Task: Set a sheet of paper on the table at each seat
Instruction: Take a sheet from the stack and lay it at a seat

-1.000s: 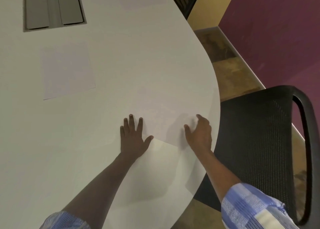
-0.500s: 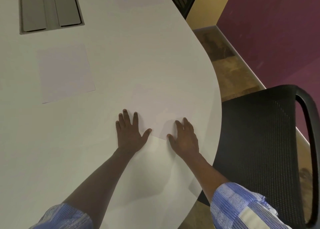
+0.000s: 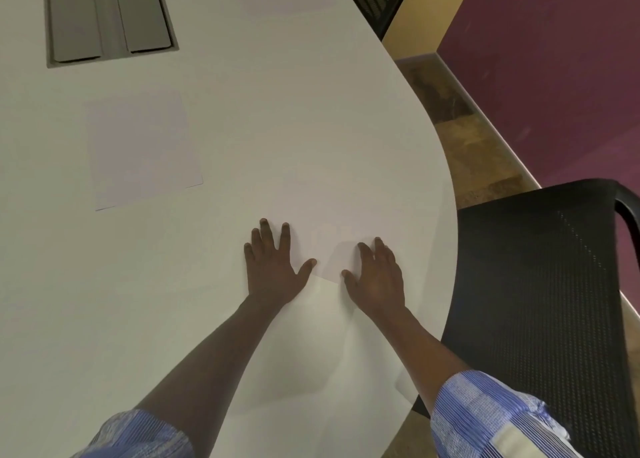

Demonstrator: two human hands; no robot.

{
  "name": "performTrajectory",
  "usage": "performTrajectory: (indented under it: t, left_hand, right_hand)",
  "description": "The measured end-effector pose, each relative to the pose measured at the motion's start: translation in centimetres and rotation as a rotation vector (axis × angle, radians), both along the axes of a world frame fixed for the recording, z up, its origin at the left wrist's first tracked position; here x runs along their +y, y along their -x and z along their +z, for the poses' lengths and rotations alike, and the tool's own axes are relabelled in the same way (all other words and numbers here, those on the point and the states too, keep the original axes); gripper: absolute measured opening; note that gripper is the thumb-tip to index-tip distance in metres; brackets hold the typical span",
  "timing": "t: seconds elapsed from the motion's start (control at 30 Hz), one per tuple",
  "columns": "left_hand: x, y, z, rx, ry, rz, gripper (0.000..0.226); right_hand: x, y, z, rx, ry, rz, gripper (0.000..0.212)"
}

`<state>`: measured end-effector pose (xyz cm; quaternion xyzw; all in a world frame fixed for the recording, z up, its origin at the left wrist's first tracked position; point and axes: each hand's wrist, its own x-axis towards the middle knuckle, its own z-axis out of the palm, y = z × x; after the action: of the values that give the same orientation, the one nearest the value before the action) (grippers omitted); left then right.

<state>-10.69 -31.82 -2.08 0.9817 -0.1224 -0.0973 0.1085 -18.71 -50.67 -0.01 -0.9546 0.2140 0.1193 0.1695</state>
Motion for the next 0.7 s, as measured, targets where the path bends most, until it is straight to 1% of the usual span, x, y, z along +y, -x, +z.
performTrajectory:
  t: [0.07,0.17,0.27,0.47,0.57,0.7]
  left_hand:
    - [1.1,-0.9,0.5,-0.024,0.041,0.036,0.095]
    - [4.0,-3.0,1.4,-0.036,0.099,0.162,0.092]
    - [8.5,-5.7,2.2,-0.033,0.136,0.316,0.089]
    - [17.9,-10.6,3.2,-0.005,0.153,0.583,0.083]
    - [21.4,-12.1,3.1,-0.014,0.164,0.652,0.080]
    - [24.0,-13.9,2.4,0.010,0.151,0.659,0.085]
  right_hand:
    - [1.2,-1.2,0.4,-0.037,-0.022,-0.011,0.070]
    - [4.1,-4.0,1.0,-0.058,-0.087,0.029,0.069]
    - [7.8,-7.6,1.6,-0.100,-0.141,0.136,0.068]
    - [16.0,-15.5,2.5,-0.070,-0.179,0.360,0.066]
    - [19.7,-18.9,2.5,-0.053,-0.165,0.444,0.066]
    - [23.6,-22.7,2.2,-0.054,-0.143,0.513,0.068]
